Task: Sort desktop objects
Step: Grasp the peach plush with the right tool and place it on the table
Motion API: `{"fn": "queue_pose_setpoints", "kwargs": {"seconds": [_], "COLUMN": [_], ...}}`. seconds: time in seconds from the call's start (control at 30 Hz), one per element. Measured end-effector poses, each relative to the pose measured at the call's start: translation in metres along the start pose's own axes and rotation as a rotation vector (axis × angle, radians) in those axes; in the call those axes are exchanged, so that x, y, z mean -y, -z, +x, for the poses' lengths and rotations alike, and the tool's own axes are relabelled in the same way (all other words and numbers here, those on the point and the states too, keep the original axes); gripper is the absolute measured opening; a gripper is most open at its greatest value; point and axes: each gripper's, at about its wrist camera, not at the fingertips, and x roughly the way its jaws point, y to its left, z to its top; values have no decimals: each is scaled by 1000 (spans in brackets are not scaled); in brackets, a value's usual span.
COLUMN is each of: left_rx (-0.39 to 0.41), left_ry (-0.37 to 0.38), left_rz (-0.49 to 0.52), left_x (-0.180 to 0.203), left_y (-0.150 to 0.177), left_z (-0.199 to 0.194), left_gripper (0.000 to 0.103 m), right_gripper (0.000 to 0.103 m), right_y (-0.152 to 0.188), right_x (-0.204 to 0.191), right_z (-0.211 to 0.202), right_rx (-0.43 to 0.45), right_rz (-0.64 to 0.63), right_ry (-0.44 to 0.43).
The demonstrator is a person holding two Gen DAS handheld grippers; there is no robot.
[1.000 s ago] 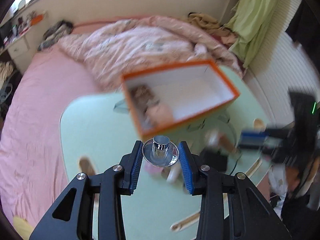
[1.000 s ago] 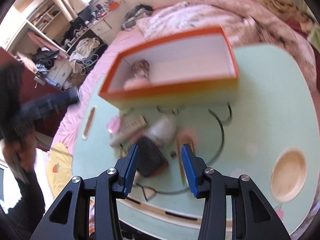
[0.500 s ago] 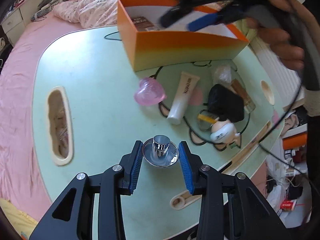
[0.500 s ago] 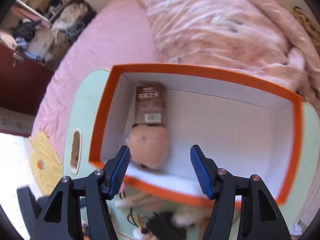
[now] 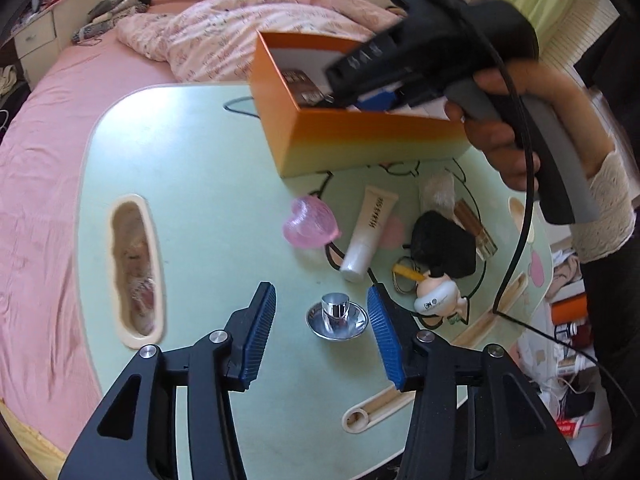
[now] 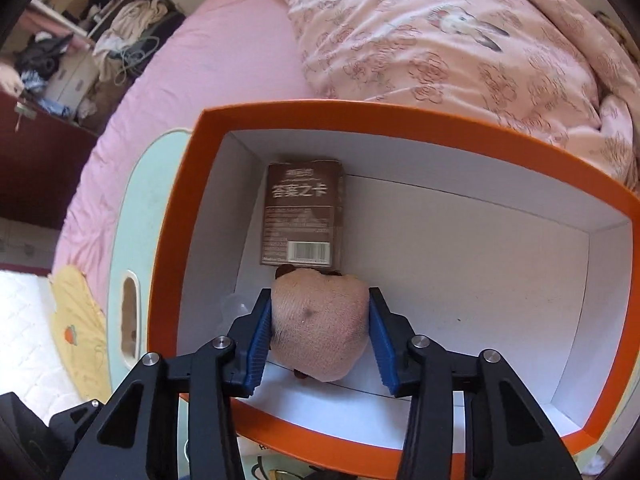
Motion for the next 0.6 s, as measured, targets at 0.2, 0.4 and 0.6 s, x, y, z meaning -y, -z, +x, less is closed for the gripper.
{"fn": "queue_pose_setpoints", "kwargs": {"seconds": [0.2,0.4,0.6], "left_rx": [-11,-29,-35], "left_ry": [1,-7,7], "left_rz": [3,13,35], "left_x": [-9,2,24], "left_y": [-10,-37,-81], "left_z": [-12,-23,-30], "left_gripper": [49,49,50], "right_gripper": [43,45,46], "right_y": [19,77,144], "right_x": [23,41,58], "right_z": [-45,-110,-121], "right_rx": [108,221,240], "right_rz": [24,4,7], "right_ry": [-46,-36,12]}}
